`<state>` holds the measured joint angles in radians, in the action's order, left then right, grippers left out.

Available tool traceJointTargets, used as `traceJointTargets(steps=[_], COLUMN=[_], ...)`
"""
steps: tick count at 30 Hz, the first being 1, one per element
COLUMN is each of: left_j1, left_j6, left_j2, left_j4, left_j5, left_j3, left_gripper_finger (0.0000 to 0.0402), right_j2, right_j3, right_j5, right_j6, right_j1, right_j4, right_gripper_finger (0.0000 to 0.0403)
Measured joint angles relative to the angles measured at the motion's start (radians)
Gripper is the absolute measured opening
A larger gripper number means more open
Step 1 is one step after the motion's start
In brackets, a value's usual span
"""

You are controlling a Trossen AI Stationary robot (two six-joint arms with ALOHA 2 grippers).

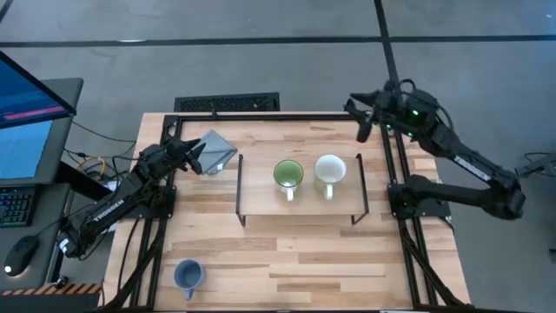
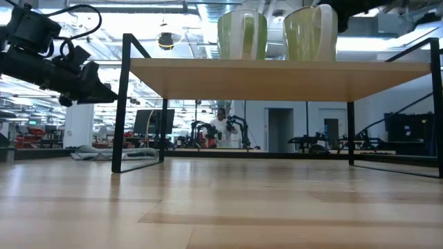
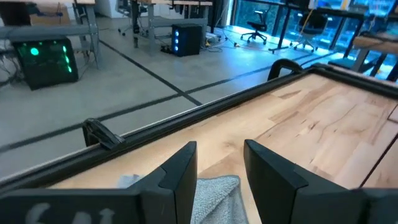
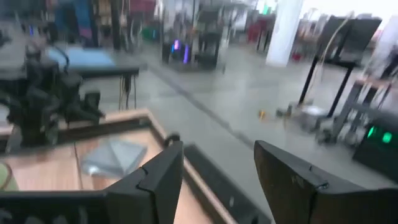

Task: Stack small to large cups/mugs on shelf
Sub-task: Put the blue mug on the shelf

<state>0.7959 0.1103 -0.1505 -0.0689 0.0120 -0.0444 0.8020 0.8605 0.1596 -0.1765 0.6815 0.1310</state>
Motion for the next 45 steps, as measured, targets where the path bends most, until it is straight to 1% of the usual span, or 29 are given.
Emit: traceJointTargets(steps=[3,6,9,12,16,20,23,27,32,34,37,40,43,45], left_j1=[0.000,0.000,0.000,0.000,0.000,0.000,0.000,0.000,-0.008,-0.021,-0.043,-0.059,-0.068,-0.070], left_j6=[0.036,0.054,0.056,0.056,0.056,0.060,0.060,0.055,-0.008,0.022,0.137,0.205,0.216,0.190], left_j2=[0.000,0.000,0.000,0.000,0.000,0.000,0.000,0.001,0.000,0.000,0.000,0.000,0.000,0.000], left_j4=[-0.002,-0.003,0.012,0.028,0.034,0.057,0.093,0.093,0.012,0.011,0.013,0.013,0.012,0.013], left_j5=[-0.001,-0.025,-0.085,-0.145,-0.201,-0.299,-0.364,-0.428,-0.541,-0.553,-0.560,-0.595,-0.662,-0.714], left_j3=[0.000,0.000,0.000,0.000,0.000,0.001,-0.008,-0.070,-0.157,-0.176,-0.205,-0.231,-0.262,-0.285], left_gripper_finger=[0.0125,0.0125,0.0125,0.0125,0.0125,0.0125,0.0125,0.0125,0.0125,0.0125,0.0125,0.0125,0.0125,0.0125], right_j2=[-0.075,-0.124,-0.145,-0.173,-0.221,-0.266,-0.319,-0.371,-0.401,-0.397,-0.390,-0.390,-0.390,-0.389], right_j3=[-0.049,-0.096,-0.142,-0.201,-0.272,-0.322,-0.327,-0.327,-0.327,-0.327,-0.327,-0.327,-0.327,-0.327], right_j5=[-0.003,-0.003,-0.003,-0.003,-0.004,-0.003,-0.004,-0.004,-0.004,-0.004,-0.004,-0.004,-0.004,-0.004], right_j6=[-0.007,-0.009,-0.018,-0.068,-0.062,-0.075,-0.070,-0.033,-0.033,-0.033,-0.033,-0.034,-0.033,-0.035], right_j1=[0.013,0.022,0.022,0.027,0.047,0.083,0.130,0.176,0.207,0.214,0.224,0.232,0.238,0.237], right_j4=[-0.004,-0.005,-0.005,-0.005,-0.039,-0.082,-0.067,-0.015,0.022,0.033,0.040,0.041,0.041,0.041], right_gripper_finger=[0.0221,0.0221,0.0221,0.0221,0.0221,0.0221,0.0221,0.0221,0.0221,0.0221,0.0221,0.0221,0.0221,0.0221])
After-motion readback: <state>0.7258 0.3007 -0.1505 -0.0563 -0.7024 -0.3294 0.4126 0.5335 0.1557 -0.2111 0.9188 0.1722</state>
